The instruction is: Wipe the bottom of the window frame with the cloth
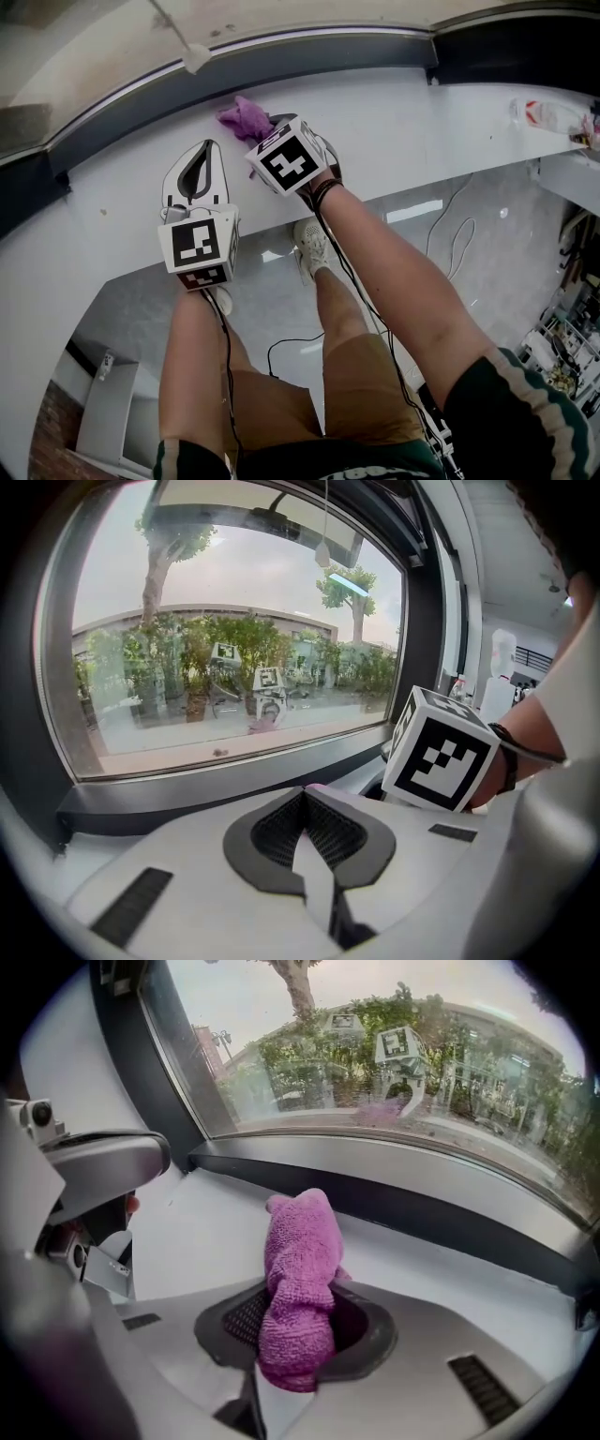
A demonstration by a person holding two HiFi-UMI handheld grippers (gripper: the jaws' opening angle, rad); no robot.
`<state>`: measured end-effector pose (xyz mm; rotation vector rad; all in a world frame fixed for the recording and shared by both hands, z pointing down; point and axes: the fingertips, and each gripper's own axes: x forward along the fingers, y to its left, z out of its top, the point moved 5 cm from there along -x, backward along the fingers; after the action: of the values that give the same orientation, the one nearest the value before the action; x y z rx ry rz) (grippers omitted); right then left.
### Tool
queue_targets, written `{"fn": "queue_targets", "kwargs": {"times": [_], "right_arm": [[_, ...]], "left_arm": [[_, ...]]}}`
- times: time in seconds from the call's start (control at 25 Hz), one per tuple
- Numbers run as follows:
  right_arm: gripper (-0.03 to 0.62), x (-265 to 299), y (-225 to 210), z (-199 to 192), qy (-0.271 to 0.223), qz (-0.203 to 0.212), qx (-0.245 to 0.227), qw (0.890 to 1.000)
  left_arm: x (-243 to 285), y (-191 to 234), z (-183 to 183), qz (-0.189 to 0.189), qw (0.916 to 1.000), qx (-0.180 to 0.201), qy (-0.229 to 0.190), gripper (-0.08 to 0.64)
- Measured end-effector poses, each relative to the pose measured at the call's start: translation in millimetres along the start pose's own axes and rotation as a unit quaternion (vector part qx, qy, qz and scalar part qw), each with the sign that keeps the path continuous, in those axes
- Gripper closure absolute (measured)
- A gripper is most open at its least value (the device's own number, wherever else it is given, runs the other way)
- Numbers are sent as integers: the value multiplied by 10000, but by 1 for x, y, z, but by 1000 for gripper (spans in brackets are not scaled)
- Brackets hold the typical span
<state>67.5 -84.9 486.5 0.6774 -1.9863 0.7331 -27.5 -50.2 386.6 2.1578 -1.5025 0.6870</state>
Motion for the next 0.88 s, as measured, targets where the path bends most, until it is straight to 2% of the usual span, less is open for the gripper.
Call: {"fn": "queue_targets", "kwargs": {"times": [0.88], "right_arm": [[474,-58,-97,-53,-27,-361,368,9987]], "left_arm": [[64,-97,29,-606,9975,346,55,551]]}}
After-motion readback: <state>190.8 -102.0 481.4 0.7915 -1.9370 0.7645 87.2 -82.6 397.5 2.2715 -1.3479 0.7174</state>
